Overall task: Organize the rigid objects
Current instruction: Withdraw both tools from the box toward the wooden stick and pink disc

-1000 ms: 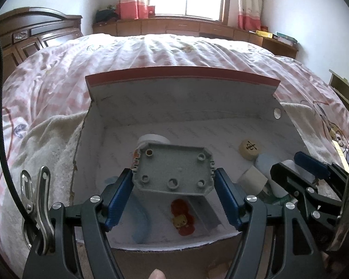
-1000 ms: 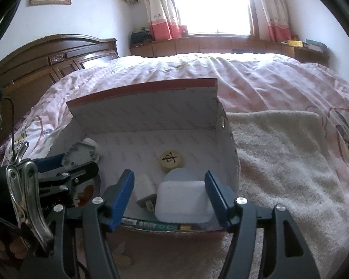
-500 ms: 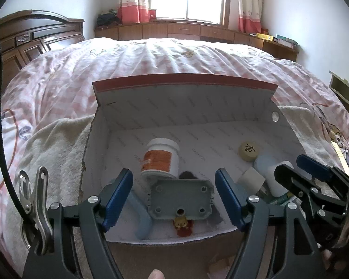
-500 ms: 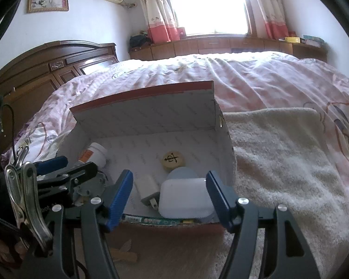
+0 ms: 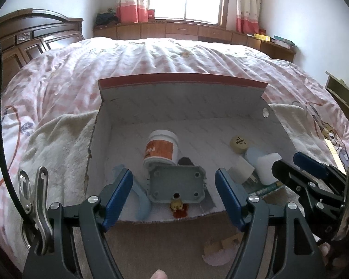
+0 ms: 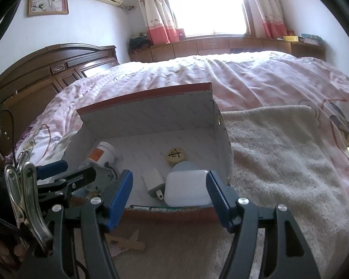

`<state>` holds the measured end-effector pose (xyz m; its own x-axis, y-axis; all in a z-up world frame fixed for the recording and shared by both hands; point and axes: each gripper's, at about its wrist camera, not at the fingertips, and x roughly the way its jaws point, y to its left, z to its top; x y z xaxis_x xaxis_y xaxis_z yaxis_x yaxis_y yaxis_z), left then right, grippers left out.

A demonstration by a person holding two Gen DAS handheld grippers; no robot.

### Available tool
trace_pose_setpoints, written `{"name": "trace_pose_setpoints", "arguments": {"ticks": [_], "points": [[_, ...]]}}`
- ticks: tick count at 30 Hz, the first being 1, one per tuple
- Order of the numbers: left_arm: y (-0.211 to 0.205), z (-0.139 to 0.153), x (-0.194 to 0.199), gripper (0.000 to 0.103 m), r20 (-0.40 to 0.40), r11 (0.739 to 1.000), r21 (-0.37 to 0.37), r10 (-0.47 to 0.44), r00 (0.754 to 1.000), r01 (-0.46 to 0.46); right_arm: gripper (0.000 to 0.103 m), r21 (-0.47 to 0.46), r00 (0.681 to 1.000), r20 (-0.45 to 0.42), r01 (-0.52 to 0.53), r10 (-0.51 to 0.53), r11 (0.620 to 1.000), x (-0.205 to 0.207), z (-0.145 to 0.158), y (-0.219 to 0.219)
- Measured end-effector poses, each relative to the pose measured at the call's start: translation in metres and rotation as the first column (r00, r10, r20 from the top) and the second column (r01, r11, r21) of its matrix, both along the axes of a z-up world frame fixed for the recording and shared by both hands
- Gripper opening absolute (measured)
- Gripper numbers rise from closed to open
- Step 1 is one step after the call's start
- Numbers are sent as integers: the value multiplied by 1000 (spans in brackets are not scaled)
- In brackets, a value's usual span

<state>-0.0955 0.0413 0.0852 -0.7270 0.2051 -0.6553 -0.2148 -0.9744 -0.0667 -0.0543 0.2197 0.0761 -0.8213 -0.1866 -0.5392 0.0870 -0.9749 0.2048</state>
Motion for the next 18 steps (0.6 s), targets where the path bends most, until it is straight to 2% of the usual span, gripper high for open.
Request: {"name": "trace_pose_setpoints", "arguments": {"ticks": [18], "points": [[-9,-1,33,75,11,1000,5,1,1000,-1,69,-22,1000,26,-1,2,1000,30,-4,0]]}}
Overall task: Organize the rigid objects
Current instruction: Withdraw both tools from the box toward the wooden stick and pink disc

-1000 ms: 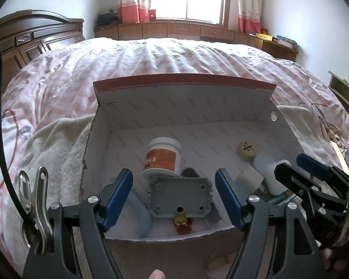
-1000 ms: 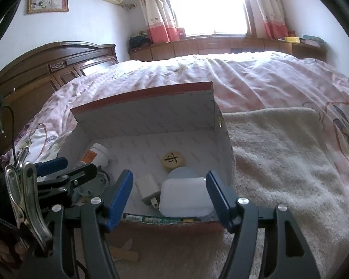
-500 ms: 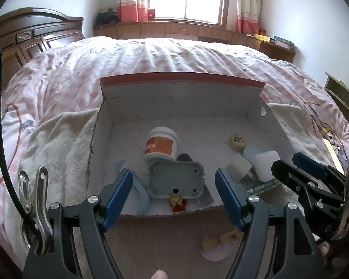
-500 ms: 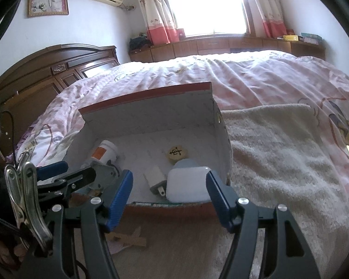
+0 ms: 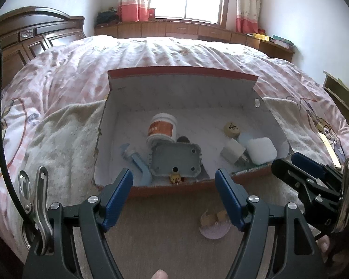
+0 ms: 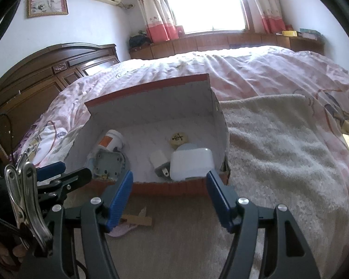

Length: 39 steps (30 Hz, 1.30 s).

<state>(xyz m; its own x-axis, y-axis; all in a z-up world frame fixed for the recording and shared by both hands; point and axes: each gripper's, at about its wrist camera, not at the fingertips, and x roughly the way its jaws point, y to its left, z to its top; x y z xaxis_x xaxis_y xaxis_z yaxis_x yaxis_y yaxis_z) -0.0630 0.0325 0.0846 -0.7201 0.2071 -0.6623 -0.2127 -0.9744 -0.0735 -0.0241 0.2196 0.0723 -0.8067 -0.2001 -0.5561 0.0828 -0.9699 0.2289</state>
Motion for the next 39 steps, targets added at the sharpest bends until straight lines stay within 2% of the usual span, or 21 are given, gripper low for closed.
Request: {"name": "trace_pose_setpoints", "arguments": {"ticks": [24,39], "points": [[-20,-29,33,75,65,1000,13,23,998,-24,69,-4,995,94,-15,16,1000,25,-28,-8],[-33,-56,37,75,122,999,10,44,992,-46,69,21,983,167,-83,79,996,14,-45,-34]]}}
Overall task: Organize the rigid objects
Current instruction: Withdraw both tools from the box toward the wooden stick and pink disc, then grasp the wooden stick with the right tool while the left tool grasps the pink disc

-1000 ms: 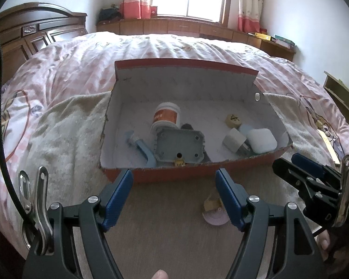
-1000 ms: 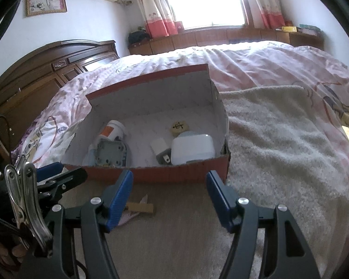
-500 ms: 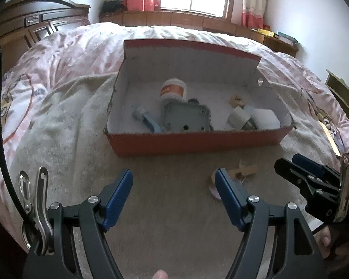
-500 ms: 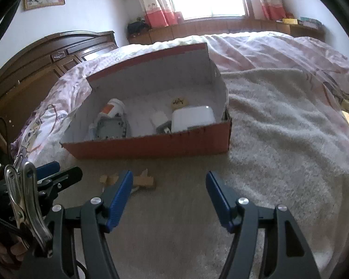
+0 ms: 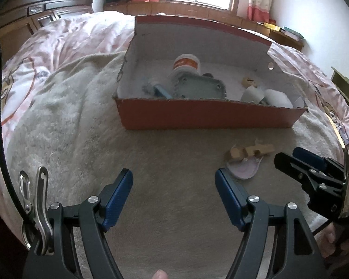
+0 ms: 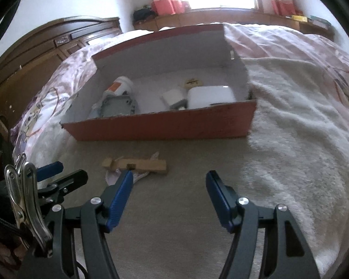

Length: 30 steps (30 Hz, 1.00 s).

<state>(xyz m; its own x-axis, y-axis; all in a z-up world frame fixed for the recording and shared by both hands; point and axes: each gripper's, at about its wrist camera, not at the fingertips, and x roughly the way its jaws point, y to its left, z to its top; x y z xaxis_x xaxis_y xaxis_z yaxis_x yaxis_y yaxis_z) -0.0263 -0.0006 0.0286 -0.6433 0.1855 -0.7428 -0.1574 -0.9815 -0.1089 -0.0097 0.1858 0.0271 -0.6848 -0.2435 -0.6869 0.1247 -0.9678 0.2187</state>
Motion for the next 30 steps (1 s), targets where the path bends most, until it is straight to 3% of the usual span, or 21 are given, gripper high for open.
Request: {"name": "trace_pose_setpoints", "arguments": {"ticks": [5,11,22,30], "points": [[-8,-4,1,75,2,1000,10,20,1000,-20,70,-14,998,35,-48,49,999,-8,-3,-22],[-24,-10,1,74,9,997,20,68,998,-68,87,30,999,29,-33,32,999,-16,-8,-40],[-40,-11,8,74,-2,992,91,82,997,-81,92,56,1000,26,8,-9,998,-30,-10,-52],[-50,-12,9,74,-6,988,127,94,996,-93,89,131,999,22,26,-29,991,-30,-12,-58]]}}
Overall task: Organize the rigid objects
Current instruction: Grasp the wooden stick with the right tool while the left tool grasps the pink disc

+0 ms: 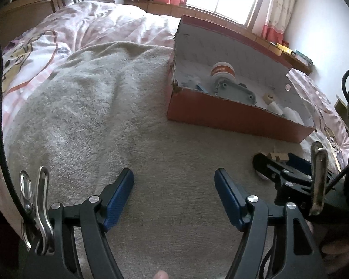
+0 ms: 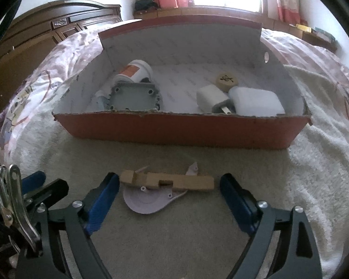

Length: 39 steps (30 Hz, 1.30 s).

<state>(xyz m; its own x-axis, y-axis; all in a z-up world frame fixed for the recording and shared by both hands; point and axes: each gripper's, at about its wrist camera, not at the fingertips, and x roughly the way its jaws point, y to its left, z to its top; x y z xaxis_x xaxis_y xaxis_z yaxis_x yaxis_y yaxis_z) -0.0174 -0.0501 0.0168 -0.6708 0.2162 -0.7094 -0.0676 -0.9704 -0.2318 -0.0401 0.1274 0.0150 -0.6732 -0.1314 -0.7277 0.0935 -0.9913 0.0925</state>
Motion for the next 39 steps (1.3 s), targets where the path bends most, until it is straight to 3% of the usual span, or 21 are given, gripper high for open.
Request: {"name": "trace_pose_setpoints", "arguments": {"ticks": [3,13,21,29,39], "points": [[0,-1,0,74,1,1000,-6,-2,1000,2,81,13,1000,-8,11,-11,1000,2,1,2],[6,-2,-1,74,7,999,-35,-7,1000,7,81,-101,999,-34,6,-9,995,12,9,24],[15,1,0,74,9,998,-59,-29,1000,29,81,-108,998,-59,11,-17,994,27,17,48],[44,8,1,74,-2,989,-87,-119,993,119,81,-42,997,-78,5,-8,999,42,21,64],[96,13,-6,74,-6,955,-150,-261,965,257,81,-70,998,-52,34,-38,997,48,15,91]]}}
